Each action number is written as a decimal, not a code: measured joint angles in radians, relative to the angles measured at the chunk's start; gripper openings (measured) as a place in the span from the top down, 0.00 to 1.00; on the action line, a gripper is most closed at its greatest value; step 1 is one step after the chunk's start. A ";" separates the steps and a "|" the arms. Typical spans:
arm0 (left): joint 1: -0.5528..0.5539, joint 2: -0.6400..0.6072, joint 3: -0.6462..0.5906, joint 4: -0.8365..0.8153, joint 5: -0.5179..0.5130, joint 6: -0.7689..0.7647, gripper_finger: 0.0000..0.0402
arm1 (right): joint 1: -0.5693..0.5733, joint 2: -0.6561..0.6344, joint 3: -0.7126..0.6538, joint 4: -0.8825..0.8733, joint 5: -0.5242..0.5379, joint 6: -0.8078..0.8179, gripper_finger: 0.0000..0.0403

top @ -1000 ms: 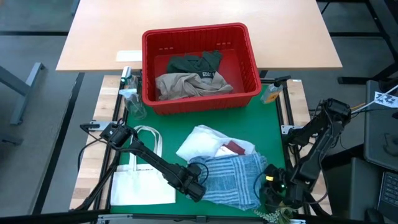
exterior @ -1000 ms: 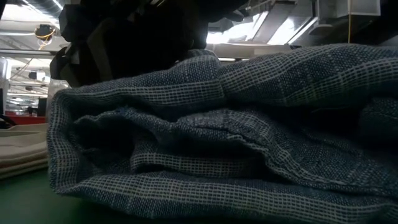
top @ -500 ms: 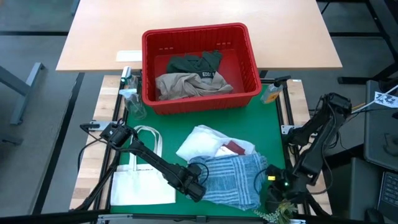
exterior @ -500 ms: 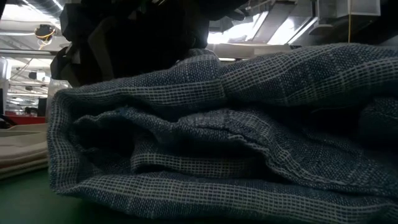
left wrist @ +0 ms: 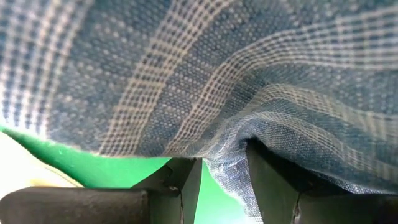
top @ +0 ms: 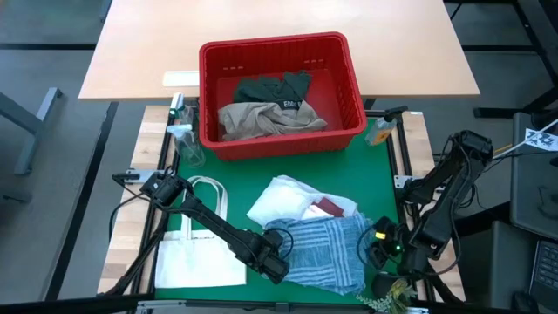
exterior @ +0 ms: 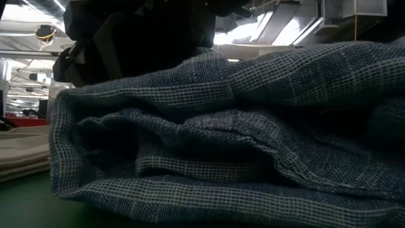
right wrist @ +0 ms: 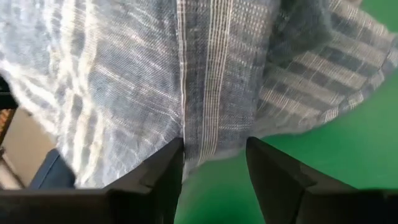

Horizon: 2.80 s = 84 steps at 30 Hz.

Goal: Fold Laundry from Bin
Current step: Stack the blue checkered polo shirt on top of the folded white underwear

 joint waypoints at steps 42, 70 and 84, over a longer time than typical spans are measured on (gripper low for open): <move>-0.005 0.000 0.000 0.025 -0.052 0.002 0.69 | -0.144 0.280 -0.070 0.198 -0.078 -0.109 0.77; -0.024 -0.004 0.124 0.046 -0.018 0.103 1.00 | -0.144 0.284 0.127 0.266 -0.135 -0.521 0.99; -0.009 -0.004 0.284 0.047 -0.085 0.242 1.00 | -0.144 0.282 0.356 -0.130 -0.105 -0.612 0.99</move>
